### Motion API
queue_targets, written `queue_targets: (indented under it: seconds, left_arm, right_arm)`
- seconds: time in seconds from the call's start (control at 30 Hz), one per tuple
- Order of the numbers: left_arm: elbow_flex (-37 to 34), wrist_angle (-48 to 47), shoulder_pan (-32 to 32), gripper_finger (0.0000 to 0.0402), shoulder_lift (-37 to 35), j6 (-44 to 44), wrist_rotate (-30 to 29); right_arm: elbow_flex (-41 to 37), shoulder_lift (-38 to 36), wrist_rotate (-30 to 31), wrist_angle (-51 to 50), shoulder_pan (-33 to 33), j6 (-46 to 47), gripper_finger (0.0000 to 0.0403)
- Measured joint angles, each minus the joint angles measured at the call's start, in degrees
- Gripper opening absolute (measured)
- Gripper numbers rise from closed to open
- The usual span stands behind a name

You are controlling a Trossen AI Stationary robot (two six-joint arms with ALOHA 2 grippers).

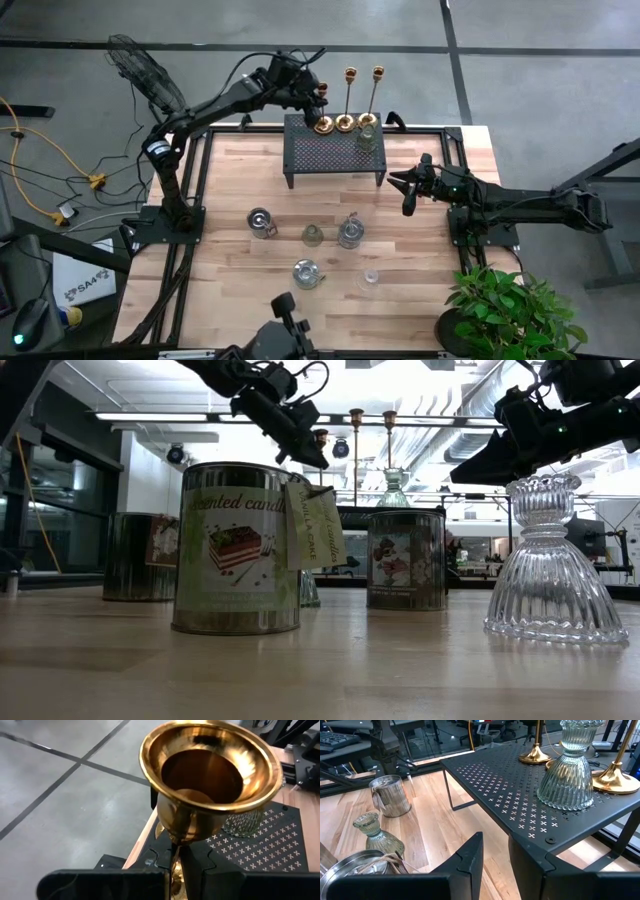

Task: Pick & Place candle stick holders
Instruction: Put the gold candle holder on the shelf aligned with the gold candle holders, then put the transparent candle holder on the shelf aligned with the green candle holder

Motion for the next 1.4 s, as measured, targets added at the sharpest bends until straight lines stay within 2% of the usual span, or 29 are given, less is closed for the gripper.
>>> queue_targets:
  seconds: [0.2, 0.4, 0.67, 0.77, 0.93, 1.17, 1.4]
  left_arm:
    - [0.00, -0.33, -0.28, 0.0012, -0.24, 0.36, -0.19]
    - [-0.20, -1.32, -0.26, 0.0051, -0.01, 1.20, -0.30]
    - [-0.19, -0.58, -0.26, 0.0077, -0.09, 2.05, -0.31]
    - [-0.17, -0.37, -0.26, 0.0099, -0.09, 2.71, 0.68]
    - [-0.11, -0.77, -0.19, 0.0157, -1.70, 2.84, 2.65]
    - [-0.09, -5.74, -0.19, 0.0225, -5.99, 4.64, 2.60]
    - [-0.09, -17.17, -0.19, 0.0234, -10.06, 7.65, 2.72]
  right_arm:
    - [0.00, 0.01, 0.00, 0.00, 0.00, -0.02, 0.0084]
    - [0.00, 0.00, -0.02, 0.00, 0.00, -0.02, 0.0084]
    - [0.00, 0.00, 0.00, 0.00, -0.02, 0.00, 0.0084]
    - [0.00, -0.01, 0.00, 0.00, -0.02, 0.01, 0.0084]
    - [0.00, 0.01, -0.01, 0.00, -0.01, 0.01, 0.0084]
    - [0.00, 0.01, -0.02, 0.00, 0.00, 0.00, 0.0084]
    - [0.00, 0.00, 0.00, 0.00, -0.02, -0.01, 0.0084]
